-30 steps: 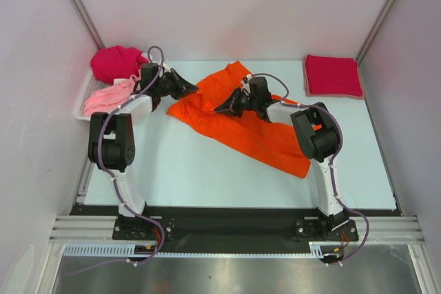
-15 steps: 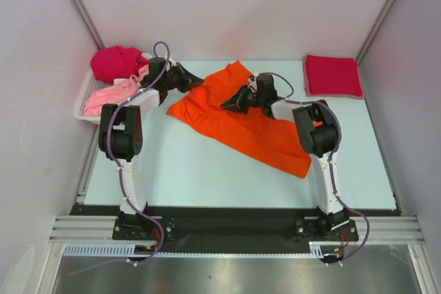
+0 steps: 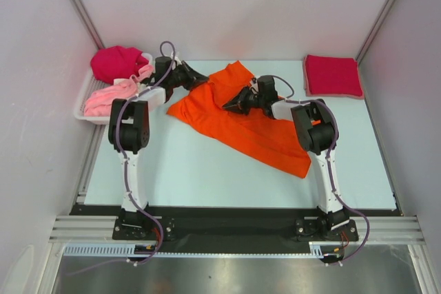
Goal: Fold and stack the t-shirts
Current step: Fold the tshirt
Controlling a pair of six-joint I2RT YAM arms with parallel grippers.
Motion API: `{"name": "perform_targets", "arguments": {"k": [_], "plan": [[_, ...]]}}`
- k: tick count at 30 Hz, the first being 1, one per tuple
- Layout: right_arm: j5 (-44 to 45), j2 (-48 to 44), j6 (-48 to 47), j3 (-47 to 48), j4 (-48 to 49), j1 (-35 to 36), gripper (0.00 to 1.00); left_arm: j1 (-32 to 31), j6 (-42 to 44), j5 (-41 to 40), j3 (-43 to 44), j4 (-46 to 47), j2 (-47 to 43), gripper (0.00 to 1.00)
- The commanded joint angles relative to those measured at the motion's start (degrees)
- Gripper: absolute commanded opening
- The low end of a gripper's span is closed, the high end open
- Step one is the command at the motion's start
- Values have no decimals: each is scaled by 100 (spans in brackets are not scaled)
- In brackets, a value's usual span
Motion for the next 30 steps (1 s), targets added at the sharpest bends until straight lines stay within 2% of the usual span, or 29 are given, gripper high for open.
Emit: {"name": "perform_targets", "arguments": {"k": [1, 16, 30], "plan": [[45, 11, 11, 204, 169, -31, 16, -130, -102, 227, 453, 263, 207, 2], [440, -156, -68, 81, -51, -67, 17, -236, -129, 351, 1131, 140, 875, 4], [783, -314, 213, -182, -42, -49, 22, -288, -111, 316, 1369, 78, 1262, 7]]}}
